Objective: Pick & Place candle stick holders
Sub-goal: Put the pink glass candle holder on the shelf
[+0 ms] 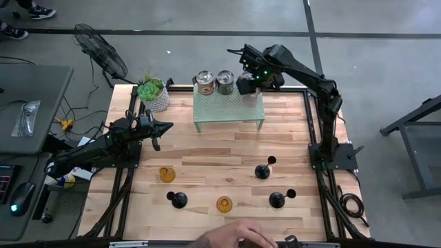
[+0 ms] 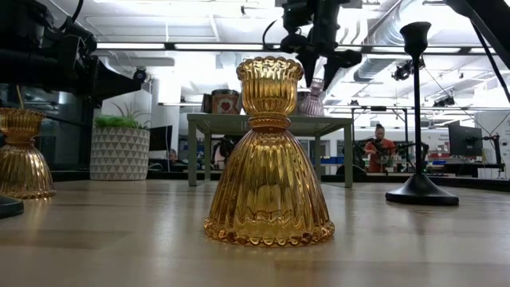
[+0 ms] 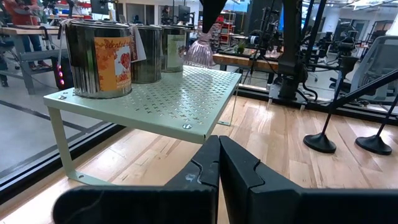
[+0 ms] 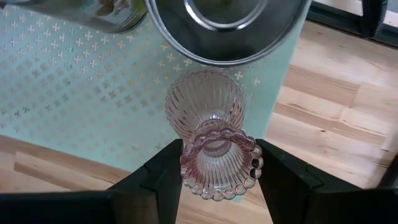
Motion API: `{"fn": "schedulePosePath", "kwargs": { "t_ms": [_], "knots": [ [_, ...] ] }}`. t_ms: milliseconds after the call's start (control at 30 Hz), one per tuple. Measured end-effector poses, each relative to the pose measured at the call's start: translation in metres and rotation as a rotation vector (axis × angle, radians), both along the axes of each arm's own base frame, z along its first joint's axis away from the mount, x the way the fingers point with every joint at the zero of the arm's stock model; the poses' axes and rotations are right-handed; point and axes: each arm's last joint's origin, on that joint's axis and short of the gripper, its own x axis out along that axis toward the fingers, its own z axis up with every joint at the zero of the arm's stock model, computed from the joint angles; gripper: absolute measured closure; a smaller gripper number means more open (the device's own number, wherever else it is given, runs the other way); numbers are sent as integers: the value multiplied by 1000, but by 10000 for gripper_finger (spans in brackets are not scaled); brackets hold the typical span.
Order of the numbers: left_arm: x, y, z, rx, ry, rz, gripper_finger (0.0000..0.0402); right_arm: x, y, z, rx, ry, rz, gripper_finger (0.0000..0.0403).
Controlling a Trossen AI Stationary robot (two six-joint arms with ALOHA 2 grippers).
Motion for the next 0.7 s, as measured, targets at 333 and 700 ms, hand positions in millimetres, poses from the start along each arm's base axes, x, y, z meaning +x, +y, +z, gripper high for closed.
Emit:
{"fn": "schedulePosePath", "kwargs": {
  "t_ms": [333, 700],
  "knots": [
    [0, 0, 0, 0, 0, 0, 402, 6, -6, -8, 10, -5, 2, 234],
    [0, 0, 0, 0, 0, 0, 402, 6, -6, -8, 8, -3, 14, 230]
  ]
}}
